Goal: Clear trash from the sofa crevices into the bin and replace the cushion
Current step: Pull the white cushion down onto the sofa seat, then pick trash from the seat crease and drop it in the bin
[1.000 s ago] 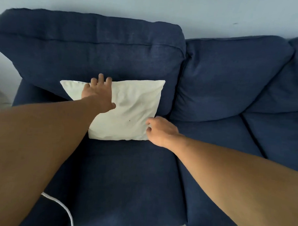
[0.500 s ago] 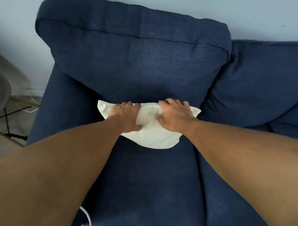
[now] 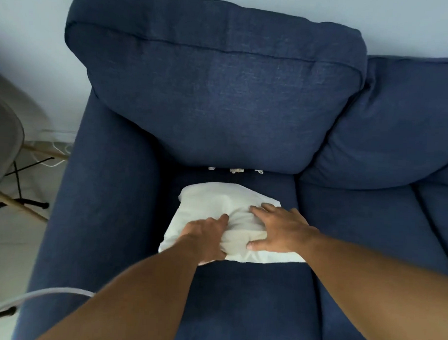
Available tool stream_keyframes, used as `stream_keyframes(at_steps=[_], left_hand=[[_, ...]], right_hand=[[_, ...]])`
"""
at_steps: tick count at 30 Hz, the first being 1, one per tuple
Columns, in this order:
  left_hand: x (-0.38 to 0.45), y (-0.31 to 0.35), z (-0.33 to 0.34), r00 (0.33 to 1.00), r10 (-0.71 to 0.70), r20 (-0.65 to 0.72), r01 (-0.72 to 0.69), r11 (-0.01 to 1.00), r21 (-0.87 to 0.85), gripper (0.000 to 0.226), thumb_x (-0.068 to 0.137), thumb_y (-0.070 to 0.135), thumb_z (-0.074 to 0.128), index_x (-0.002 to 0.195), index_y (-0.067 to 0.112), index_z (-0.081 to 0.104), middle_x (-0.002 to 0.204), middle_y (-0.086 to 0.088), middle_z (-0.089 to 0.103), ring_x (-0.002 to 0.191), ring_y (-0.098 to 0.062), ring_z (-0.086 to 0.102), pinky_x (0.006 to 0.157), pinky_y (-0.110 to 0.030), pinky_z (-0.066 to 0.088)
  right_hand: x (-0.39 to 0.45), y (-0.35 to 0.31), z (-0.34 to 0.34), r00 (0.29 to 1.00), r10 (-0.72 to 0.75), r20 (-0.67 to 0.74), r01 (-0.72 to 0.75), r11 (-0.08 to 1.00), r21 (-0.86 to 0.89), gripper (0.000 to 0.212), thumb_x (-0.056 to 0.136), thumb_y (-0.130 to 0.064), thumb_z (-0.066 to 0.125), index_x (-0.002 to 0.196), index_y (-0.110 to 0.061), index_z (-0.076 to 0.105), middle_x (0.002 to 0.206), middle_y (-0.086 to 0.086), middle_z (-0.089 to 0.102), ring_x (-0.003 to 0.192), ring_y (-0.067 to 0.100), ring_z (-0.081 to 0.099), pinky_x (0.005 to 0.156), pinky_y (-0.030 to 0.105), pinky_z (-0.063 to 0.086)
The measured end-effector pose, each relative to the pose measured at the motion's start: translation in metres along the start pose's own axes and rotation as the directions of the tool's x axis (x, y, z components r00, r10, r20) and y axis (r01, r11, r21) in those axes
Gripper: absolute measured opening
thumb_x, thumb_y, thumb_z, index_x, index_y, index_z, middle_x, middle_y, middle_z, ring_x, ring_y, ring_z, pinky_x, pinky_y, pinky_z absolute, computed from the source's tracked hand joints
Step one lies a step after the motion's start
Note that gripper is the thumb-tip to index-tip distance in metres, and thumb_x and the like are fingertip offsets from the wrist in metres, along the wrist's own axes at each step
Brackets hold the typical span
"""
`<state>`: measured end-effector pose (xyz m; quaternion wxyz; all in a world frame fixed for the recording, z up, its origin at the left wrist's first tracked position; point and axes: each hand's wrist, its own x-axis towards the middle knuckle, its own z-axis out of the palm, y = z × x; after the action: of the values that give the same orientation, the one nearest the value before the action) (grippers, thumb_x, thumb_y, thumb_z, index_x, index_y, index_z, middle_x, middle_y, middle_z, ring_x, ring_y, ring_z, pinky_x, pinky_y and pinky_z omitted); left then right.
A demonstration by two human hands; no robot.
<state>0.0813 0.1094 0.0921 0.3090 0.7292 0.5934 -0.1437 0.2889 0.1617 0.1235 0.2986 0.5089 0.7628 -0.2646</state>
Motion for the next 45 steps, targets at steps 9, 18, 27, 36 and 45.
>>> stream_keyframes(at_steps=[9, 18, 27, 36, 45], left_hand=[[-0.006, 0.014, 0.075, 0.991, -0.034, 0.132, 0.035, 0.999, -0.004, 0.092, 0.077, 0.043, 0.074, 0.149, 0.030, 0.020, 0.122, -0.001, 0.065, 0.110, -0.028, 0.066, 0.093, -0.037, 0.050], [-0.005, 0.030, 0.120, 0.917, -0.105, 0.386, 0.066, 0.991, 0.115, 0.115, 0.069, 0.046, 0.084, 0.155, 0.022, 0.010, 0.144, 0.004, 0.050, 0.124, -0.026, 0.059, 0.100, -0.040, 0.048], [0.049, 0.009, 0.026, 0.688, -0.041, 0.725, 0.330, 0.907, -0.261, 0.059, 0.066, 0.055, 0.086, 0.107, 0.016, 0.069, 0.087, 0.002, 0.078, 0.068, -0.016, 0.070, 0.062, -0.030, 0.060], [0.169, -0.041, -0.023, 0.935, -0.351, -0.047, 0.329, 0.911, -0.248, 0.016, 0.081, 0.048, 0.061, 0.091, 0.036, 0.064, 0.110, 0.005, 0.070, 0.101, -0.023, 0.066, 0.092, -0.038, 0.055], [0.234, -0.067, -0.001, 0.934, -0.357, 0.001, 0.356, 0.932, 0.072, 0.072, 0.091, 0.052, 0.056, 0.155, 0.028, 0.031, 0.157, -0.010, 0.037, 0.141, -0.038, 0.034, 0.111, -0.053, 0.037]], right_hand=[[-0.012, 0.008, 0.092, 0.999, -0.027, 0.019, 0.024, 0.987, 0.160, 0.112, 0.080, -0.074, 0.066, 0.166, -0.038, 0.004, 0.176, 0.000, 0.004, 0.159, 0.022, 0.017, 0.124, 0.051, 0.022], [-0.012, 0.005, 0.158, 0.996, -0.066, 0.061, 0.060, 0.993, 0.104, 0.118, 0.074, -0.086, 0.056, 0.165, -0.035, 0.002, 0.176, 0.005, -0.002, 0.158, 0.030, 0.013, 0.122, 0.062, 0.009], [0.038, 0.025, 0.056, 0.993, -0.063, -0.101, 0.068, 0.997, 0.045, 0.067, 0.097, -0.076, 0.031, 0.123, -0.024, 0.062, 0.123, 0.004, 0.072, 0.118, 0.029, 0.063, 0.097, 0.046, 0.041], [0.141, 0.040, -0.003, 0.968, 0.038, -0.249, -0.001, 0.989, 0.145, 0.051, 0.104, -0.055, 0.044, 0.141, -0.024, 0.058, 0.137, 0.003, 0.064, 0.128, 0.029, 0.057, 0.088, 0.040, 0.041], [0.191, 0.054, 0.015, 0.967, 0.053, -0.248, -0.018, 0.990, 0.141, 0.046, 0.105, -0.049, 0.044, 0.140, -0.023, 0.060, 0.137, 0.005, 0.064, 0.128, 0.030, 0.057, 0.096, 0.044, 0.043]])
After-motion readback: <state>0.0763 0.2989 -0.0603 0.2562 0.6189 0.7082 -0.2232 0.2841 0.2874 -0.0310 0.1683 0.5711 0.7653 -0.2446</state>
